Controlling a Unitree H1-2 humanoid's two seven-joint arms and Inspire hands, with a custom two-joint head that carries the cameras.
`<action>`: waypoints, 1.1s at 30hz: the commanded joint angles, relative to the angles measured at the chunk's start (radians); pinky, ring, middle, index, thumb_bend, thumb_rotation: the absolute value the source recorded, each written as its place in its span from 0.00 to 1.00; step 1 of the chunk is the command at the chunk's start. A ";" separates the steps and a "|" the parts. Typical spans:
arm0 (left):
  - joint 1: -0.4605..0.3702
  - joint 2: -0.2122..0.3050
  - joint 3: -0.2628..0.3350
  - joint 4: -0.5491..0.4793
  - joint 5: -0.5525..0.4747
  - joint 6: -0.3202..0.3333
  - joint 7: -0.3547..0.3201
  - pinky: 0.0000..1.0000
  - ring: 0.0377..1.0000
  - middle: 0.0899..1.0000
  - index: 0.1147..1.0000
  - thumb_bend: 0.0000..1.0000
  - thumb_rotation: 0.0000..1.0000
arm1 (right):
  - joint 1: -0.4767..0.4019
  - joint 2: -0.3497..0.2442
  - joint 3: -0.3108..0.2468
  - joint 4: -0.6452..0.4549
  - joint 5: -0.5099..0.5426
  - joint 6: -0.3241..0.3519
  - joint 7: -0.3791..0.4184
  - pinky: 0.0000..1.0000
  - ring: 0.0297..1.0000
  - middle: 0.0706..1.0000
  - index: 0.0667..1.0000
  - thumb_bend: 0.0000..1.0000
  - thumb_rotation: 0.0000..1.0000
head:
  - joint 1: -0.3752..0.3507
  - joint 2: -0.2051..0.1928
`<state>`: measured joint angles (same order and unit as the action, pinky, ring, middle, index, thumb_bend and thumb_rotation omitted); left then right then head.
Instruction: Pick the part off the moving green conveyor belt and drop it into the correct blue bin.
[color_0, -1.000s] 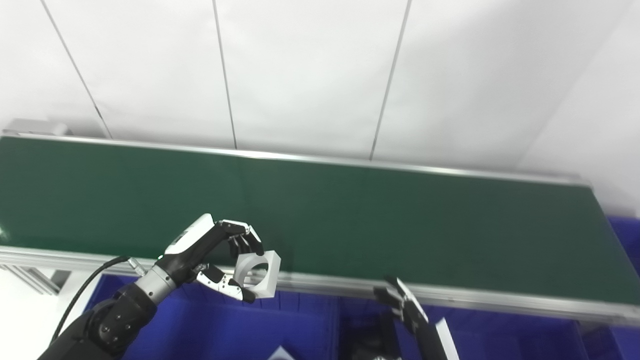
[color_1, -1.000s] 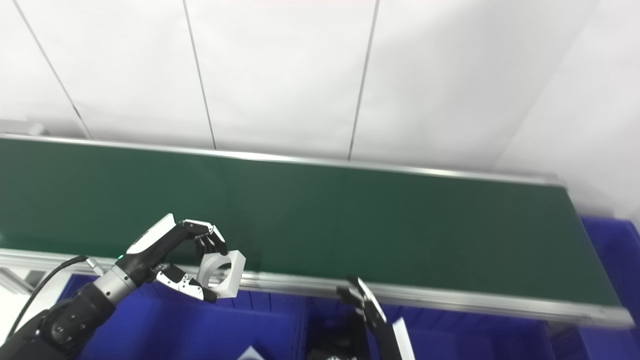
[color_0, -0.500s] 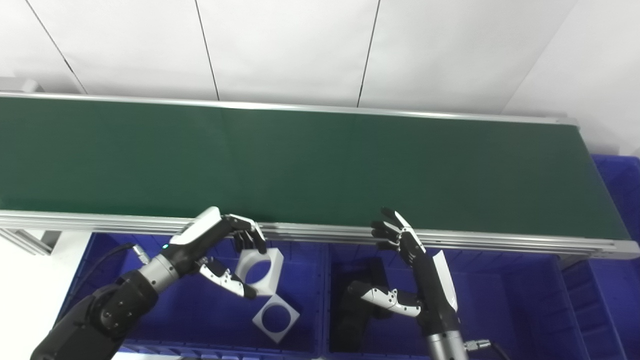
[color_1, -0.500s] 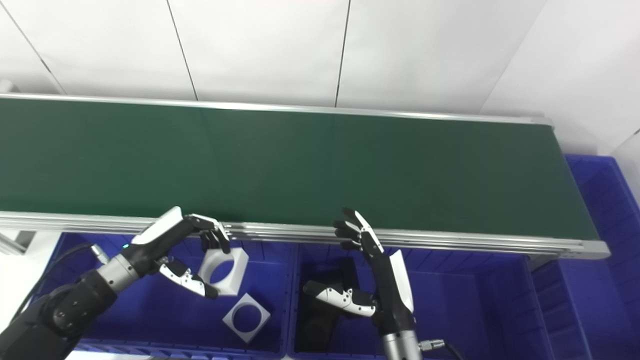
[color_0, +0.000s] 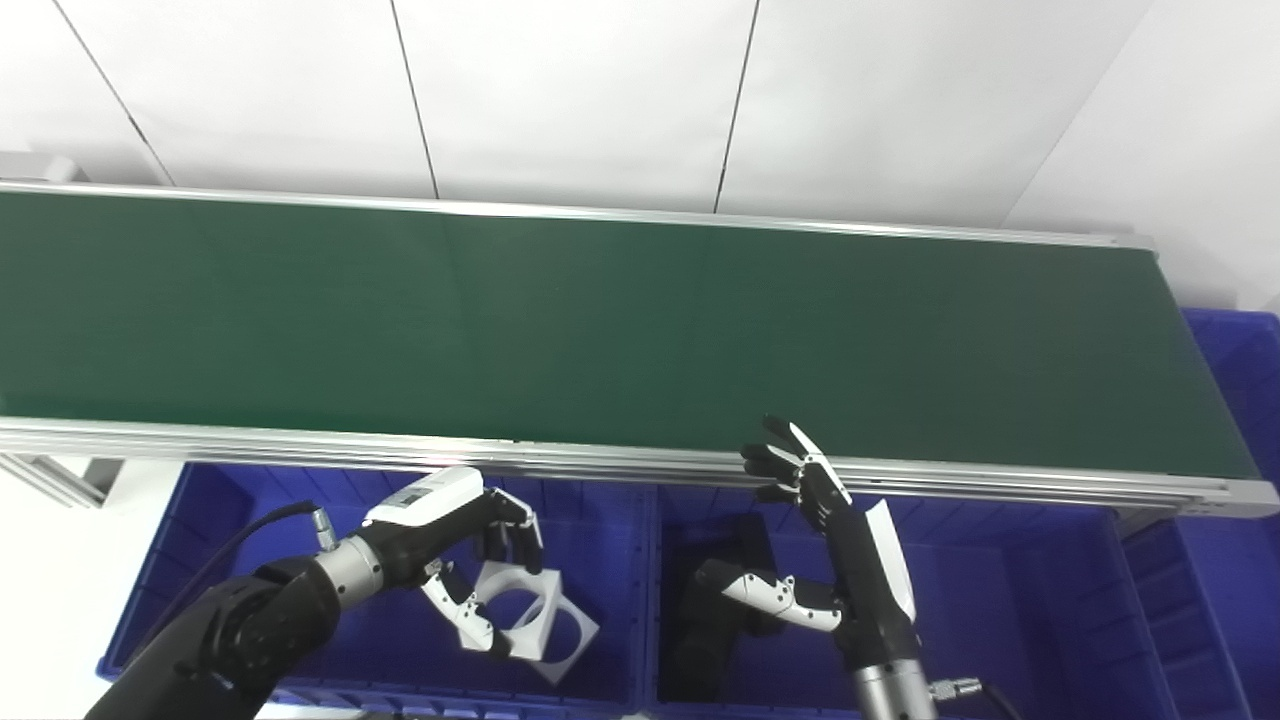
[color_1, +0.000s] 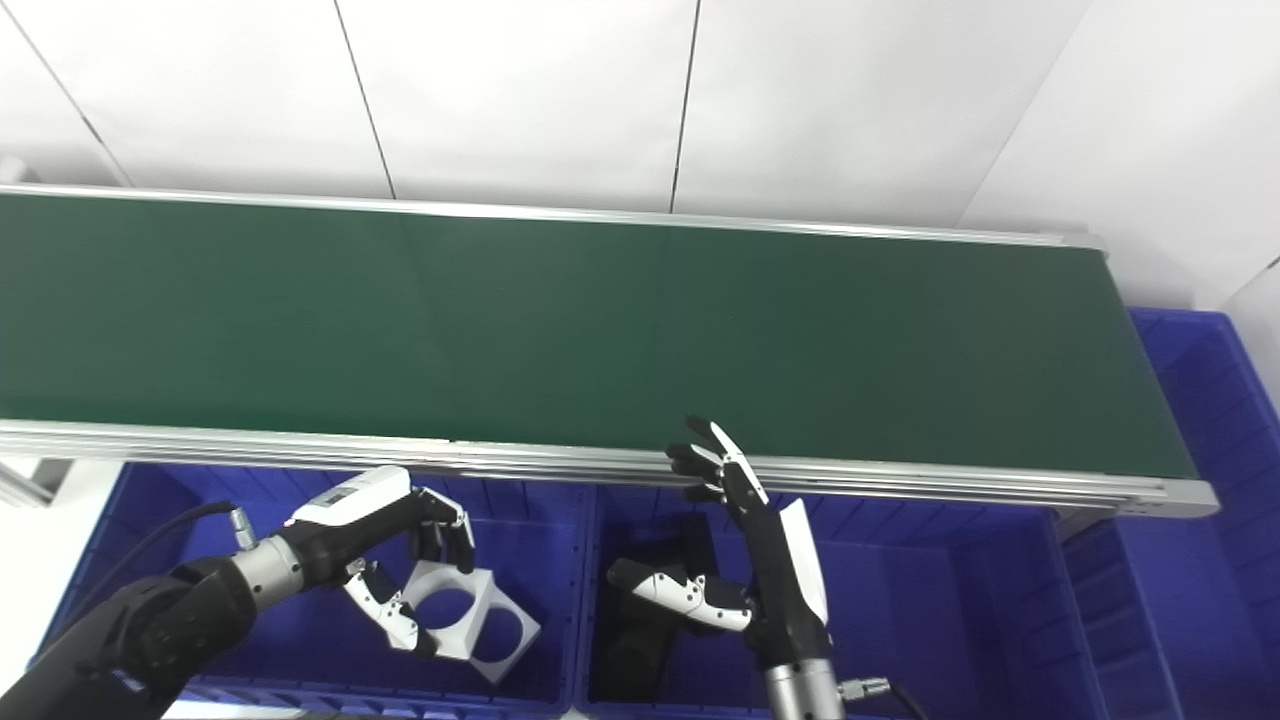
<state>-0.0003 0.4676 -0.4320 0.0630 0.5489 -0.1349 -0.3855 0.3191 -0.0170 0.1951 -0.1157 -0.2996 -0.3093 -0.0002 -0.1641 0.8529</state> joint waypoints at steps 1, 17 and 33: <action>-0.018 0.000 0.005 -0.032 0.017 0.012 0.003 0.68 0.78 0.81 0.76 0.53 0.11 | -0.004 0.010 0.005 -0.038 0.004 0.002 -0.004 0.68 0.77 0.78 0.89 0.74 0.34 | 0.001 0.000; 0.109 -0.154 0.196 -0.038 -0.436 -0.090 0.032 0.83 0.92 0.95 0.94 0.89 0.46 | 0.014 0.007 0.019 -0.054 -0.018 0.037 0.003 0.67 0.77 0.79 0.89 0.74 0.37 | -0.039 -0.012; 0.177 -0.330 0.290 0.072 -0.658 -0.333 0.039 0.75 0.80 0.81 0.81 0.81 0.27 | 0.037 -0.008 0.015 -0.076 -0.032 0.091 0.007 0.69 0.78 0.79 0.88 0.75 0.35 | -0.051 -0.022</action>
<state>0.1797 0.1456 -0.1465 0.1549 -0.0996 -0.4203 -0.3546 0.3582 -0.0320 0.2100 -0.1481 -0.3302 -0.2229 0.0131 -0.2163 0.8299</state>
